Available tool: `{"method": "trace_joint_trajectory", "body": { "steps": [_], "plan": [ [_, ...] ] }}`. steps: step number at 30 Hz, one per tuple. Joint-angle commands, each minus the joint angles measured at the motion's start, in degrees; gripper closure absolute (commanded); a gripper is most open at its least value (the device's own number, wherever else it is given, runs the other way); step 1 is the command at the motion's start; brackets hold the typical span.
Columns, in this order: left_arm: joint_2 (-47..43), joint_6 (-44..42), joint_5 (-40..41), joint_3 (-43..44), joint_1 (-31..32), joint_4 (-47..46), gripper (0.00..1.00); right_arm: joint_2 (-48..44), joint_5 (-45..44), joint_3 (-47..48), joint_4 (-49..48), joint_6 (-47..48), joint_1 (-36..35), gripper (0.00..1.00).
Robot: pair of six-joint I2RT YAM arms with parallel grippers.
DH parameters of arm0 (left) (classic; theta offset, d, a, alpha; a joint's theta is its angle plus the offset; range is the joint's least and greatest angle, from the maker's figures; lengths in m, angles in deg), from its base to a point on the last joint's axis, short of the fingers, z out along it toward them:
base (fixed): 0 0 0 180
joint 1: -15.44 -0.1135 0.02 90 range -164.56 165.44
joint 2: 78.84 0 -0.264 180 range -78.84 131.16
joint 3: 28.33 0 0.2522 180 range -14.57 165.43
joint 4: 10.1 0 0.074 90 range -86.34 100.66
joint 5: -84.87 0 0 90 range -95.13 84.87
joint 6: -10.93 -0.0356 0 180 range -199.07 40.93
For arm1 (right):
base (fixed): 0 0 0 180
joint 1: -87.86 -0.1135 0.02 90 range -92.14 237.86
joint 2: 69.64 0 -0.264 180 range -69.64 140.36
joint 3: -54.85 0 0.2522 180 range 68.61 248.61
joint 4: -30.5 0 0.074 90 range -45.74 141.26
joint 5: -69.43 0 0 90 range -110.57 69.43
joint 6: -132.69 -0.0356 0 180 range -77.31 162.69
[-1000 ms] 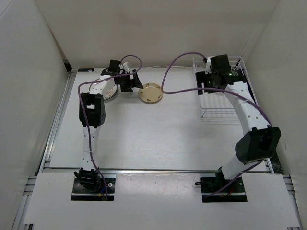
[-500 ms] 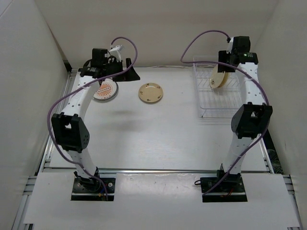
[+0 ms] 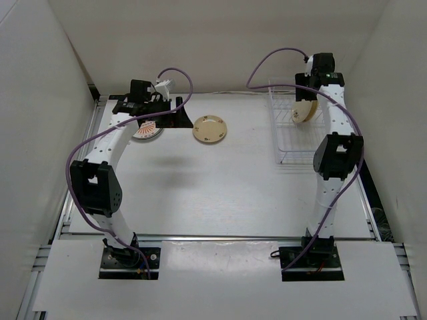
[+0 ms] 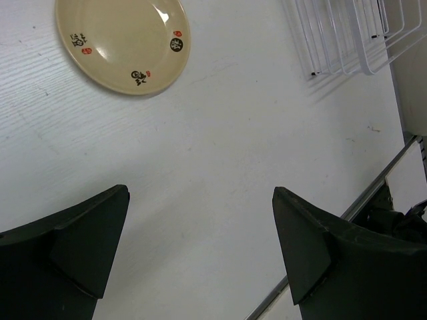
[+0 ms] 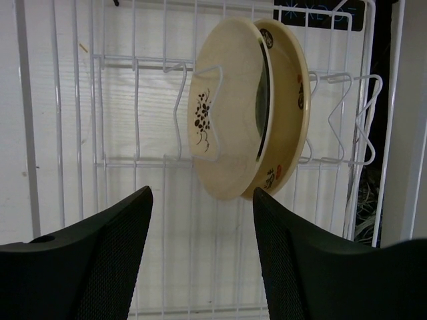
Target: Unload the plates from the dish rack
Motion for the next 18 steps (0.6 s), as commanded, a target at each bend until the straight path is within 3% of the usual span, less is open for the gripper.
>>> {"method": "trace_joint_trajectory", "body": {
  "steps": [1, 18],
  "plan": [
    [-1.3, -1.0, -1.6, 1.0, 0.2, 0.2, 0.01, 1.6, -2.2, 4.2, -1.9, 0.4, 0.2, 0.34],
    [-1.8, -1.0, -1.1, -0.5, 0.2, 0.2, 0.01, 8.0, -2.3, 9.1, -2.5, 0.4, 1.8, 0.39]
  ]
}}
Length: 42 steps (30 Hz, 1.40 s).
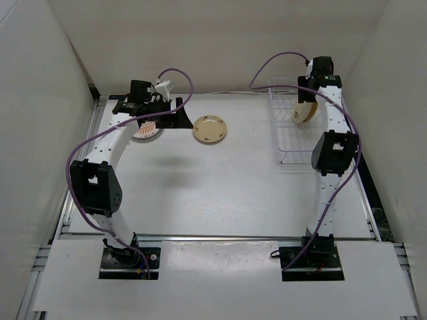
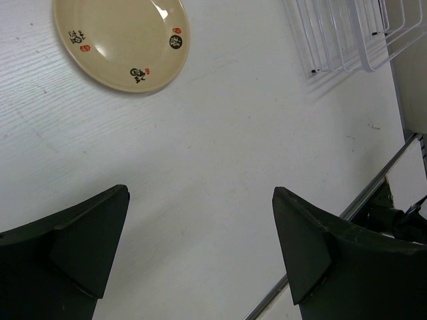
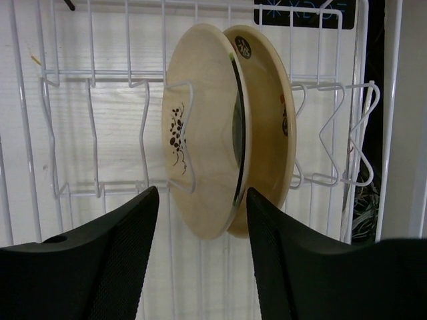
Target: Unload the plates from the dish rack
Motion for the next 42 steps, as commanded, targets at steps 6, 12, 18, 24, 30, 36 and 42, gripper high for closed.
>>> {"method": "trace_joint_trajectory", "body": {
  "steps": [6, 12, 18, 24, 30, 36, 42],
  "plan": [
    [-1.8, -0.7, -0.4, -1.1, 0.2, -0.2, 0.01, 2.6, 0.0, 4.4, -1.8, 0.5, 1.2, 0.66],
    [-1.8, -0.7, -0.4, -1.1, 0.2, -0.2, 0.01, 2.0, 0.5, 4.9, -1.8, 0.0, 1.2, 0.99],
    [-1.8, -0.7, -0.4, -1.1, 0.2, -0.2, 0.01, -2.3, -3.5, 4.3, -1.8, -2.9, 1.2, 1.00],
    [-2.3, -0.7, -0.4, -1.6, 0.2, 0.3, 0.01, -6.7, -11.3, 3.7, -2.4, -5.0, 0.0, 1.00],
    [-3.5, -0.7, -0.4, -1.6, 0.2, 0.3, 0.01, -11.8, -20.8, 1.4, -3.9, -5.5, -2.8, 1.00],
    [-5.9, -0.7, -1.0, -2.1, 0.2, 0.3, 0.01, -19.2, -25.1, -3.8, -5.0, -4.3, -5.1, 1.00],
    [-7.3, -3.2, -15.2, -2.8, 0.2, 2.2, 0.01, -29.5, 30.9, -14.9, 6.0, -5.7, -5.8, 1.00]
  ]
}}
